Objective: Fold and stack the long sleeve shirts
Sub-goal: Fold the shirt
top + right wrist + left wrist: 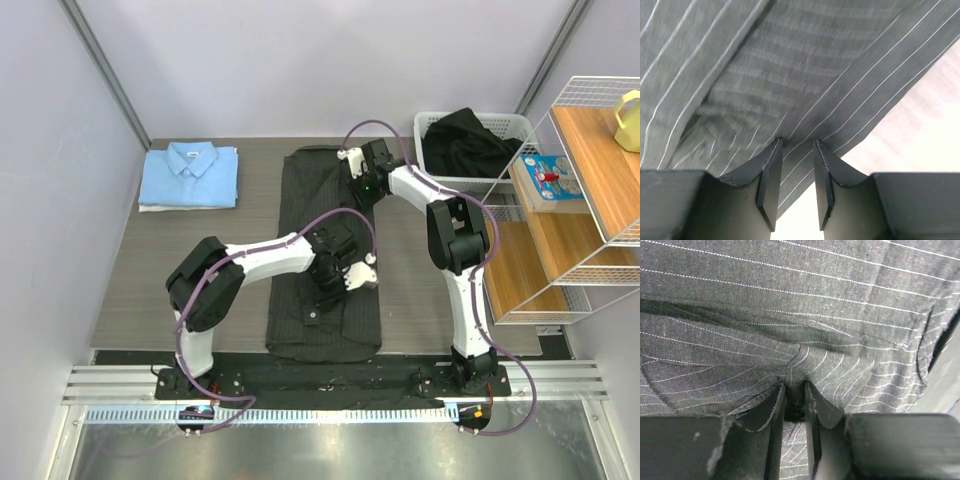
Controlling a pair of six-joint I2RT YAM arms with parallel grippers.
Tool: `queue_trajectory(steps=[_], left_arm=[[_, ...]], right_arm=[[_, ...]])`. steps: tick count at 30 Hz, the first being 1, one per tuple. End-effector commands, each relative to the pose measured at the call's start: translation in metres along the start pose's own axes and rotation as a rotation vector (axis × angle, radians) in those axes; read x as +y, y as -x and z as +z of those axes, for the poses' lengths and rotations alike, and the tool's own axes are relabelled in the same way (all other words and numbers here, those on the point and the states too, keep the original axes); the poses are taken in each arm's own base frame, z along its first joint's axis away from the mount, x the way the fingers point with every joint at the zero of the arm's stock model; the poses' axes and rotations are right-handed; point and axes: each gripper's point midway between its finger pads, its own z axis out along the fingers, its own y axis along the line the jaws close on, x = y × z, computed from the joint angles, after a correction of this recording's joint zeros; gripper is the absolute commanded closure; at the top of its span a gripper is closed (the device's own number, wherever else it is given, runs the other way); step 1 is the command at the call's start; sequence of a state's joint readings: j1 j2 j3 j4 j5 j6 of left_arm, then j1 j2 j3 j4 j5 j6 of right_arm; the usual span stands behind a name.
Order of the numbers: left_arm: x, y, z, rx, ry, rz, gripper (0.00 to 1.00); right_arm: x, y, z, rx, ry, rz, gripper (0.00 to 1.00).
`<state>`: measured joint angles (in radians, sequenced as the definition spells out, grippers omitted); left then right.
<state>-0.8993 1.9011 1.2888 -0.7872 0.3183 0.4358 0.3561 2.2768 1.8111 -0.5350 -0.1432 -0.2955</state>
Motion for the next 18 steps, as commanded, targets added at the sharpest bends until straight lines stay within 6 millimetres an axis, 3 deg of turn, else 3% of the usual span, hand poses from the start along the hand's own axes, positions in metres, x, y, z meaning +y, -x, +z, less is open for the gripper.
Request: queue_trajectory(steps=[1,4,5,7,8,11,13,14,18], left_arm=[[-0.009,0.024,0.005,-0.097,-0.078,-0.106,0.73],[-0.007,0.038,-0.032,-0.190,-0.021,-0.075,0.68],[-0.005,0.042,-0.054,-0.231,0.017,-0.063,0.67],[0.004,0.038,-0.078,-0.247,0.053,-0.053,0.65],[0.003,0.030,-0.087,-0.230,0.061,-0.062,0.65],[0.024,0.009,-0.113,-0.252,0.129,-0.117,0.64],[0.039,-0.004,-0.115,-0.259,0.146,-0.182,0.65],[0.059,-0.017,-0.117,-0.272,0.156,-0.257,0.65],[0.099,-0.032,-0.116,-0.322,0.137,-0.428,0.66]], right_arm=[[-0.033,0.028,0.009,-0.067,-0.124,-0.107,0.64],[-0.038,0.052,-0.010,-0.107,-0.144,-0.125,0.63],[-0.041,0.062,-0.023,-0.126,-0.159,-0.129,0.63],[-0.043,0.071,-0.040,-0.146,-0.179,-0.143,0.61],[-0.041,0.081,-0.060,-0.180,-0.177,-0.152,0.60],[-0.022,0.076,-0.085,-0.183,-0.103,-0.159,0.56],[-0.010,0.071,-0.096,-0.178,-0.049,-0.141,0.56],[0.005,0.060,-0.103,-0.165,0.017,-0.131,0.56],[0.046,0.026,-0.109,-0.120,0.149,-0.085,0.56]])
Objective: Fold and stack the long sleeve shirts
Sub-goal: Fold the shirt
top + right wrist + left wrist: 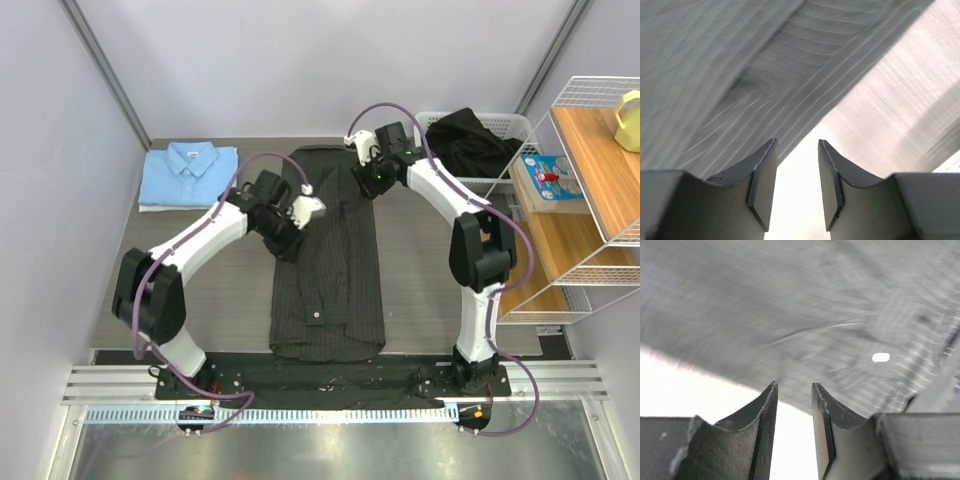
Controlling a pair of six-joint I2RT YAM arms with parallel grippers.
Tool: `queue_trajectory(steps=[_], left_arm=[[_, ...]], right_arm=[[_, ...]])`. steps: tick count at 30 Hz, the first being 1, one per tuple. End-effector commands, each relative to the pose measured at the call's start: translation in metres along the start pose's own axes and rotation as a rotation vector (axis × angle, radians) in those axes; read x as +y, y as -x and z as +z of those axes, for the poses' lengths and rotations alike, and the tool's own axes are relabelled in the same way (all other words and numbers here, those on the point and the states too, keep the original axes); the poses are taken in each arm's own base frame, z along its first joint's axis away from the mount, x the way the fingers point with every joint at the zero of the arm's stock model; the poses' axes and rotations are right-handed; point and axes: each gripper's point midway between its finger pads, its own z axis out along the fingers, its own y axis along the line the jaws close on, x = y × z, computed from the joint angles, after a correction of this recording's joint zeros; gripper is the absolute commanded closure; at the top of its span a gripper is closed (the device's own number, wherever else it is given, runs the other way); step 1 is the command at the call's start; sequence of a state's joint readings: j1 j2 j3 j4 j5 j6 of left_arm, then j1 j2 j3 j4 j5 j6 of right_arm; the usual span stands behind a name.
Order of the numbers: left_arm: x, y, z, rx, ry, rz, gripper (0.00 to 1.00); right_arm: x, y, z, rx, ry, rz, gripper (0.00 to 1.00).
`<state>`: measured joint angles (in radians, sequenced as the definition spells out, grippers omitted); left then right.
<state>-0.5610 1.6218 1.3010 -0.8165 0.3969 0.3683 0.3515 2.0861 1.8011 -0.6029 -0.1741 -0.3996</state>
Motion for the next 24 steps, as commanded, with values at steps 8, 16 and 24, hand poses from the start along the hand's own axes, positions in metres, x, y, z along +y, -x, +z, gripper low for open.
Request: queue_trajectory(steps=[8,16,24], left_arm=[[0.084,-0.021,0.044,0.009,-0.010,-0.332,0.69],[0.127,-0.023,0.068,0.018,0.014,-0.403,0.70],[0.177,-0.020,0.078,0.004,0.068,-0.457,0.71]], right_arm=[[0.088,-0.070,-0.009,0.095,0.221,0.136,0.58],[0.056,-0.084,0.040,0.154,0.146,0.158,0.61],[0.017,-0.060,0.066,0.116,0.086,0.152,0.60]])
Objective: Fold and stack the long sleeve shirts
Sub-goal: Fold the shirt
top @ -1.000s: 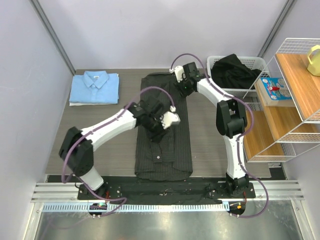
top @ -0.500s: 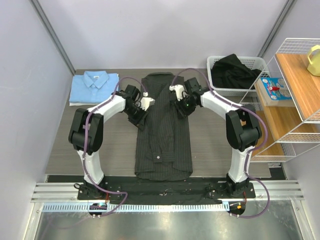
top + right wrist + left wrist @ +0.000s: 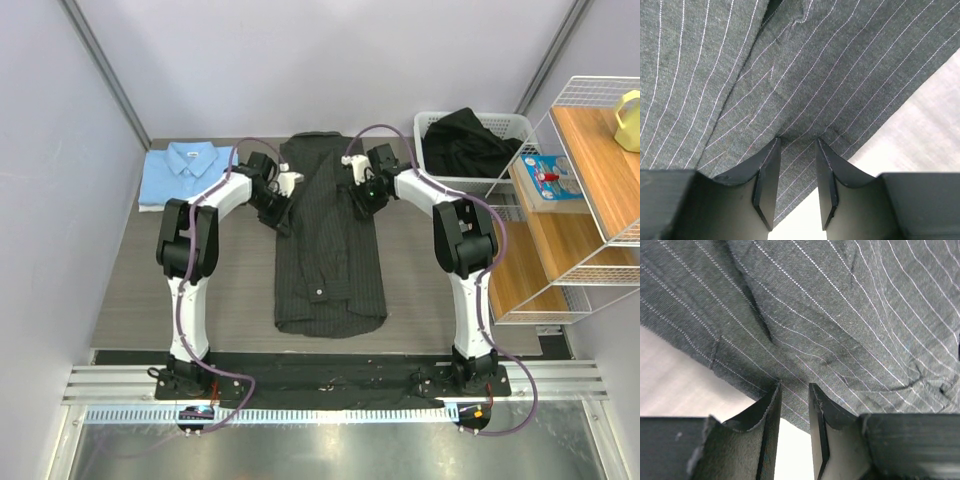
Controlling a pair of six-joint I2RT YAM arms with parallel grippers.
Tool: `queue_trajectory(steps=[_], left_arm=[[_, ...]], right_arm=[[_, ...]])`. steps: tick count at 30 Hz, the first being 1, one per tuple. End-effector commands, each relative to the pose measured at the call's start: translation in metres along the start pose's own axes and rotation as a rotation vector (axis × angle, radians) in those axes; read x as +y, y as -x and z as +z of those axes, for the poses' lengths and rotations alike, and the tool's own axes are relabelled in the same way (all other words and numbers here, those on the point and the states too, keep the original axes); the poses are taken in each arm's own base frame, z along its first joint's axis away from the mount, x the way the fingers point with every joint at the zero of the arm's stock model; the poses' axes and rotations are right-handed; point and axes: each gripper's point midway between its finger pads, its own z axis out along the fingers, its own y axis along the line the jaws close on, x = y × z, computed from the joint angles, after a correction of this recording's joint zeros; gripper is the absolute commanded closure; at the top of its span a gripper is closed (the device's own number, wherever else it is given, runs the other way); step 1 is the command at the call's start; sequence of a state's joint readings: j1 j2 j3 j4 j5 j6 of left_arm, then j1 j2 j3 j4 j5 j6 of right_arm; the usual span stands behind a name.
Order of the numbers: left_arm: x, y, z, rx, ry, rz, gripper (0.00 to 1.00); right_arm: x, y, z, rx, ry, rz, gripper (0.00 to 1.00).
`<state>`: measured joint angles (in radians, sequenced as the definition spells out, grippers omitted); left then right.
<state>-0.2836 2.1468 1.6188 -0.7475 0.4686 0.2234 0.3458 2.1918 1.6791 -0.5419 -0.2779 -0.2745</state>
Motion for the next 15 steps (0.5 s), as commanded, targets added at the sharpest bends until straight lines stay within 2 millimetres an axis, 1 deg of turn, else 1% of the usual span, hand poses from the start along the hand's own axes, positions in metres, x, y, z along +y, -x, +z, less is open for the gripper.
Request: queue_trajectory(steps=[1,2,3,4,5,6,7,8,9,10,11,12,13,14,15], left_arm=[[0.028,0.027,0.001,-0.056,0.048,-0.010,0.71],[0.030,0.031,0.000,-0.063,0.054,-0.002,0.71],[0.029,0.034,-0.002,-0.066,0.053,0.002,0.70],[0.028,0.047,-0.014,-0.101,0.064,0.023,0.69],[0.025,0.054,-0.022,-0.120,0.067,0.050,0.68],[0.023,0.062,-0.033,-0.145,0.074,0.069,0.66],[0.012,0.073,-0.057,-0.188,0.084,0.104,0.64],[0.005,0.083,-0.074,-0.223,0.087,0.146,0.61],[-0.002,0.090,-0.090,-0.256,0.097,0.182,0.59],[-0.020,0.103,-0.131,-0.333,0.121,0.241,0.56],[-0.029,0.107,-0.148,-0.368,0.131,0.278,0.50],[-0.041,0.112,-0.172,-0.418,0.142,0.355,0.46],[-0.051,0.114,-0.192,-0.460,0.158,0.399,0.43],[-0.073,0.120,-0.234,-0.554,0.194,0.484,0.24],[-0.086,0.116,-0.244,-0.587,0.180,0.536,0.07]], right_arm=[[-0.023,0.016,0.007,-0.019,-0.067,-0.016,0.59],[-0.025,0.028,0.002,-0.039,-0.076,-0.027,0.59],[-0.026,0.036,-0.003,-0.053,-0.073,-0.033,0.58],[-0.024,0.043,-0.009,-0.066,-0.070,-0.037,0.56],[-0.024,0.057,-0.022,-0.089,-0.070,-0.044,0.55],[-0.019,0.065,-0.032,-0.109,-0.050,-0.054,0.53],[-0.015,0.082,-0.055,-0.154,-0.053,-0.071,0.48],[-0.011,0.096,-0.074,-0.187,-0.054,-0.084,0.44],[-0.008,0.106,-0.091,-0.217,-0.057,-0.106,0.41],[-0.001,0.126,-0.127,-0.287,-0.071,-0.138,0.38],[0.003,0.138,-0.151,-0.333,-0.085,-0.161,0.28],[0.007,0.149,-0.175,-0.382,-0.099,-0.191,0.24],[0.016,0.161,-0.213,-0.454,-0.119,-0.239,0.19],[0.023,0.169,-0.235,-0.504,-0.126,-0.273,0.10],[0.032,0.173,-0.252,-0.541,-0.113,-0.304,0.05]])
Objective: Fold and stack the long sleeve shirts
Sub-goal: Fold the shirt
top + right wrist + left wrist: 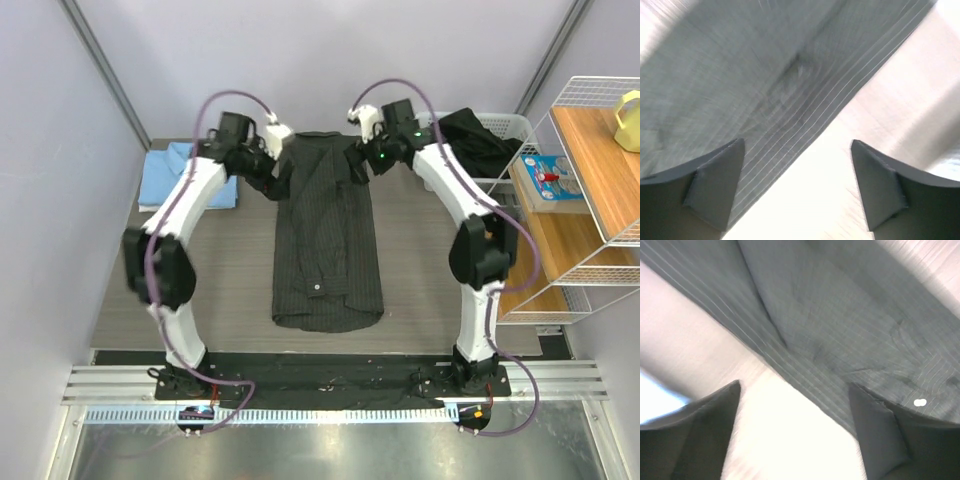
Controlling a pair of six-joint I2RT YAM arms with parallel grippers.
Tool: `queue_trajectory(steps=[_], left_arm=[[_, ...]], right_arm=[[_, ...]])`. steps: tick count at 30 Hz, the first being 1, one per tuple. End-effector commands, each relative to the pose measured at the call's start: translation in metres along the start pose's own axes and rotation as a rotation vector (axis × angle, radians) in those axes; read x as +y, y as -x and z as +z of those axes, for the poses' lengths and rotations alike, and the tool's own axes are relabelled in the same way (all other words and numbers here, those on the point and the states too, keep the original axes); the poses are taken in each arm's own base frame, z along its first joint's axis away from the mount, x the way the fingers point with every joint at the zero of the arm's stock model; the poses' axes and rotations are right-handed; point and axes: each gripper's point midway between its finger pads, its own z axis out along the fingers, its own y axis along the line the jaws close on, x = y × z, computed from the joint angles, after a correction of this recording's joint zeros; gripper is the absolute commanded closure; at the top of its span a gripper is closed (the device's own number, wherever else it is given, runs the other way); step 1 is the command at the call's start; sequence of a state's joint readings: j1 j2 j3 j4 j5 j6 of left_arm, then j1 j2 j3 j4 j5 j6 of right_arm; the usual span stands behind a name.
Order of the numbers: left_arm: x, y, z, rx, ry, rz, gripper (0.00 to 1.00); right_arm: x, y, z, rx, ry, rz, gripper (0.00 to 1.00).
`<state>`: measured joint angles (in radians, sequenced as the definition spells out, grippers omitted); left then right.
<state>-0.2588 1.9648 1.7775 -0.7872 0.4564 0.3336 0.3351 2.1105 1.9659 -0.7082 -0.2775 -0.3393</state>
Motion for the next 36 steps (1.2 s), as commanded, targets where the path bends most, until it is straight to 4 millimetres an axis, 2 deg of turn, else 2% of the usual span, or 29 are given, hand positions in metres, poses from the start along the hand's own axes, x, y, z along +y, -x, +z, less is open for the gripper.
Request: queue_trajectory(steps=[1,2,3,4,5,6,7,8,9,10,11,12,13,14,15,16,17,18,19,20,21,22,23,25,26,28,30,32,36], left_arm=[[-0.055,0.087,-0.143,-0.383,0.065,0.331,0.00],[-0.072,0.104,-0.180,-0.502,0.102,0.405,0.00],[-0.081,0.087,-0.172,-0.494,0.063,0.427,0.00],[-0.096,0.085,-0.181,-0.525,0.041,0.487,0.00],[-0.114,0.079,-0.196,-0.556,0.026,0.547,0.00],[-0.124,0.068,-0.196,-0.550,0.007,0.586,0.00],[-0.135,0.047,-0.181,-0.507,-0.035,0.635,0.00],[-0.143,0.034,-0.178,-0.480,-0.060,0.698,0.00],[-0.157,0.006,-0.179,-0.424,-0.111,0.725,0.00],[-0.161,-0.022,-0.159,-0.364,-0.148,0.763,0.00],[-0.163,-0.035,-0.155,-0.344,-0.155,0.771,0.00],[-0.167,-0.049,-0.151,-0.333,-0.162,0.784,0.00],[-0.169,-0.079,-0.134,-0.281,-0.198,0.812,0.00],[-0.171,-0.096,-0.125,-0.251,-0.213,0.827,0.00],[-0.175,-0.108,-0.123,-0.242,-0.212,0.866,0.00],[-0.183,-0.138,-0.107,-0.186,-0.262,0.890,0.00],[-0.180,-0.150,-0.099,-0.144,-0.244,0.930,0.00],[-0.185,-0.152,-0.095,-0.154,-0.234,0.978,0.00],[-0.186,-0.163,-0.088,-0.136,-0.241,0.989,0.00],[-0.184,-0.181,-0.078,-0.091,-0.249,1.003,0.01],[-0.189,-0.189,-0.071,-0.080,-0.265,1.024,0.01],[-0.189,-0.186,-0.065,-0.095,-0.249,1.037,0.01],[-0.188,-0.200,-0.057,-0.061,-0.254,1.041,0.01],[-0.192,-0.202,-0.046,-0.067,-0.251,1.081,0.02],[-0.191,-0.212,-0.040,-0.046,-0.254,1.088,0.02],[-0.188,-0.211,-0.031,-0.043,-0.220,1.129,0.02],[-0.185,-0.219,-0.023,-0.020,-0.212,1.137,0.03],[-0.184,-0.217,-0.015,-0.023,-0.199,1.145,0.04],[-0.182,-0.216,-0.002,-0.015,-0.184,1.161,0.06]], right_arm=[[0.026,0.115,-0.160,-0.389,-0.040,-0.228,0.01],[0.038,0.122,-0.184,-0.456,-0.031,-0.252,0.00],[0.043,0.122,-0.192,-0.479,-0.034,-0.249,0.00],[0.049,0.121,-0.202,-0.504,-0.034,-0.296,0.00],[0.071,0.109,-0.212,-0.525,0.033,-0.373,0.00],[0.081,0.101,-0.216,-0.523,0.040,-0.442,0.00],[0.088,0.093,-0.215,-0.508,0.030,-0.472,0.00],[0.097,0.066,-0.200,-0.436,0.055,-0.517,0.00],[0.117,0.054,-0.209,-0.439,0.103,-0.577,0.00],[0.125,0.036,-0.204,-0.406,0.129,-0.606,0.00],[0.133,-0.003,-0.183,-0.334,0.169,-0.637,0.00],[0.145,-0.019,-0.187,-0.331,0.180,-0.685,0.00],[0.153,-0.061,-0.166,-0.260,0.217,-0.710,0.00],[0.156,-0.078,-0.159,-0.240,0.217,-0.760,0.00],[0.167,-0.091,-0.161,-0.240,0.219,-0.810,0.00],[0.174,-0.126,-0.147,-0.181,0.258,-0.821,0.01],[0.180,-0.139,-0.144,-0.169,0.274,-0.848,0.01],[0.187,-0.147,-0.144,-0.176,0.274,-0.901,0.02],[0.191,-0.170,-0.133,-0.149,0.293,-0.921,0.02],[0.195,-0.180,-0.129,-0.142,0.302,-0.951,0.03],[0.196,-0.187,-0.125,-0.141,0.300,-0.983,0.03],[0.200,-0.203,-0.117,-0.124,0.315,-1.012,0.03],[0.202,-0.210,-0.114,-0.115,0.321,-1.032,0.04],[0.205,-0.227,-0.104,-0.099,0.333,-1.083,0.04],[0.205,-0.232,-0.101,-0.092,0.334,-1.098,0.04],[0.202,-0.242,-0.091,-0.071,0.315,-1.133,0.04],[0.201,-0.245,-0.085,-0.067,0.310,-1.144,0.04],[0.200,-0.246,-0.078,-0.074,0.305,-1.153,0.04],[0.199,-0.251,-0.064,-0.079,0.291,-1.178,0.13]])
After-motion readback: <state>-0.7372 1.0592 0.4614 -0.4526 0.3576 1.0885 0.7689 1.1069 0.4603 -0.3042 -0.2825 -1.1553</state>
